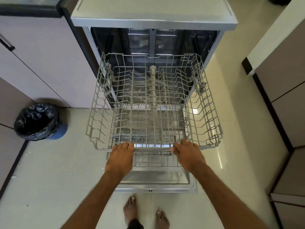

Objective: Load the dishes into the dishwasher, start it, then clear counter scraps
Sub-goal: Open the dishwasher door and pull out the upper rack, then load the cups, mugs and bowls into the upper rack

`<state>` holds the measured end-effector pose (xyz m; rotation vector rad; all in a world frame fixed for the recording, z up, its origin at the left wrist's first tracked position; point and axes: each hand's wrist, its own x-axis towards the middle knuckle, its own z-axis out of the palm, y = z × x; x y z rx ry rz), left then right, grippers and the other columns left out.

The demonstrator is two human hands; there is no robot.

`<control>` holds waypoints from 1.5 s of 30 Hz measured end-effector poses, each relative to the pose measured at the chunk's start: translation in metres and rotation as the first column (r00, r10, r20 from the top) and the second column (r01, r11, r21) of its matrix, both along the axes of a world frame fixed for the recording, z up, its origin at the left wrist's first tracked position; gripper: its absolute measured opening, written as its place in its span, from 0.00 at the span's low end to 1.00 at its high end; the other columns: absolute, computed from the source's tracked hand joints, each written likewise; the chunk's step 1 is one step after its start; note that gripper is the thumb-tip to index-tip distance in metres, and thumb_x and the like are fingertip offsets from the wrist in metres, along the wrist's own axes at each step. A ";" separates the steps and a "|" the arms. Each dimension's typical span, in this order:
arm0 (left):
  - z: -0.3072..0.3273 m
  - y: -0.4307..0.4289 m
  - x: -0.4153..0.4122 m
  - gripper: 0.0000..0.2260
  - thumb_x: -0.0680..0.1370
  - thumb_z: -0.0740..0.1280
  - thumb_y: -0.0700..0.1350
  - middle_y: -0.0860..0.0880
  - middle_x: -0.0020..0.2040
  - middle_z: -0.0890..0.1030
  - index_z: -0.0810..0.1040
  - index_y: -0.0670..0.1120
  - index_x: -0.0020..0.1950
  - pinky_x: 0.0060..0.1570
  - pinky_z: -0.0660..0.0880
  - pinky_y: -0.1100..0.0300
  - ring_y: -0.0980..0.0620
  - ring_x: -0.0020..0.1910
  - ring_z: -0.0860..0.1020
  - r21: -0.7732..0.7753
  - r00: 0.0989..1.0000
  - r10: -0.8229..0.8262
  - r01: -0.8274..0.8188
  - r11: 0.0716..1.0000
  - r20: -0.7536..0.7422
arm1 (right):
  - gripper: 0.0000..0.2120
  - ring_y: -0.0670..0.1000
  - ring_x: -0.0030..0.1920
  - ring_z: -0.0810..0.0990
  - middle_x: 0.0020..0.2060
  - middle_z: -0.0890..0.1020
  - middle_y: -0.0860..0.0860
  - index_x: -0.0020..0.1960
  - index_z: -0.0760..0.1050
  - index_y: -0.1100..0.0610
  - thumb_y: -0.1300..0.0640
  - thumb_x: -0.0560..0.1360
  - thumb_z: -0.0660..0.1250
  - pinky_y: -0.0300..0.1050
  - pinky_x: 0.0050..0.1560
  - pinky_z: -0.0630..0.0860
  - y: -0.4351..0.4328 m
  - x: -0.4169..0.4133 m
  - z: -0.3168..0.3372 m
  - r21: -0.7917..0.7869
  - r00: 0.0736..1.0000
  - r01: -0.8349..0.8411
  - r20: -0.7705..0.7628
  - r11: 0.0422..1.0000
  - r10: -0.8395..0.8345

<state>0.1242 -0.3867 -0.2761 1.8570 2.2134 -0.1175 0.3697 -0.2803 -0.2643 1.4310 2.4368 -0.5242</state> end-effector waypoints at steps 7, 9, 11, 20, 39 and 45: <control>0.006 -0.004 0.006 0.17 0.80 0.62 0.52 0.50 0.62 0.75 0.68 0.48 0.66 0.69 0.65 0.54 0.50 0.62 0.72 -0.013 1.000 0.015 -0.015 1.000 -0.004 | 0.18 0.55 0.62 0.72 0.61 0.76 0.52 0.65 0.70 0.51 0.45 0.84 0.48 0.53 0.63 0.69 0.001 0.000 -0.001 -0.030 0.999 -0.023 0.027 0.999 0.024; 0.009 -0.004 0.006 0.18 0.79 0.63 0.52 0.50 0.63 0.74 0.67 0.48 0.67 0.70 0.64 0.54 0.50 0.63 0.72 -0.029 1.000 0.009 -0.009 1.000 -0.003 | 0.18 0.55 0.62 0.72 0.61 0.76 0.52 0.65 0.70 0.51 0.45 0.84 0.47 0.53 0.64 0.69 0.002 0.001 -0.001 -0.038 0.999 -0.034 0.032 0.999 0.035; 0.011 -0.003 0.005 0.20 0.79 0.64 0.52 0.49 0.65 0.73 0.66 0.48 0.69 0.72 0.62 0.53 0.49 0.65 0.70 -0.048 1.000 -0.009 0.009 0.999 0.004 | 0.18 0.55 0.63 0.72 0.62 0.76 0.52 0.66 0.70 0.51 0.45 0.84 0.49 0.53 0.66 0.68 0.002 0.002 -0.002 -0.035 0.999 -0.026 0.022 0.999 0.027; 0.030 -0.027 0.010 0.38 0.82 0.59 0.51 0.43 0.80 0.36 0.34 0.42 0.79 0.77 0.36 0.49 0.44 0.79 0.36 -0.285 1.000 -0.024 0.029 0.958 0.018 | 0.36 0.56 0.80 0.43 0.80 0.48 0.56 0.81 0.41 0.58 0.46 0.83 0.57 0.56 0.79 0.41 -0.026 0.007 0.019 -0.079 0.999 0.010 0.036 0.997 -0.007; 0.368 0.015 -0.088 0.33 0.82 0.60 0.49 0.47 0.82 0.50 0.46 0.44 0.81 0.76 0.56 0.46 0.47 0.80 0.53 0.112 0.968 0.243 -0.249 0.962 0.070 | 0.32 0.55 0.80 0.43 0.81 0.48 0.55 0.81 0.48 0.59 0.47 0.84 0.56 0.58 0.78 0.42 0.031 -0.145 0.321 0.096 0.978 -0.090 -0.178 0.991 0.106; 0.428 -0.008 -0.172 0.32 0.82 0.61 0.50 0.46 0.81 0.55 0.49 0.43 0.81 0.73 0.63 0.48 0.46 0.78 0.58 0.233 0.925 0.377 -0.375 0.897 0.036 | 0.31 0.54 0.80 0.45 0.81 0.50 0.54 0.81 0.50 0.58 0.47 0.84 0.56 0.57 0.78 0.44 0.031 -0.243 0.382 0.202 0.944 -0.195 -0.227 0.960 0.240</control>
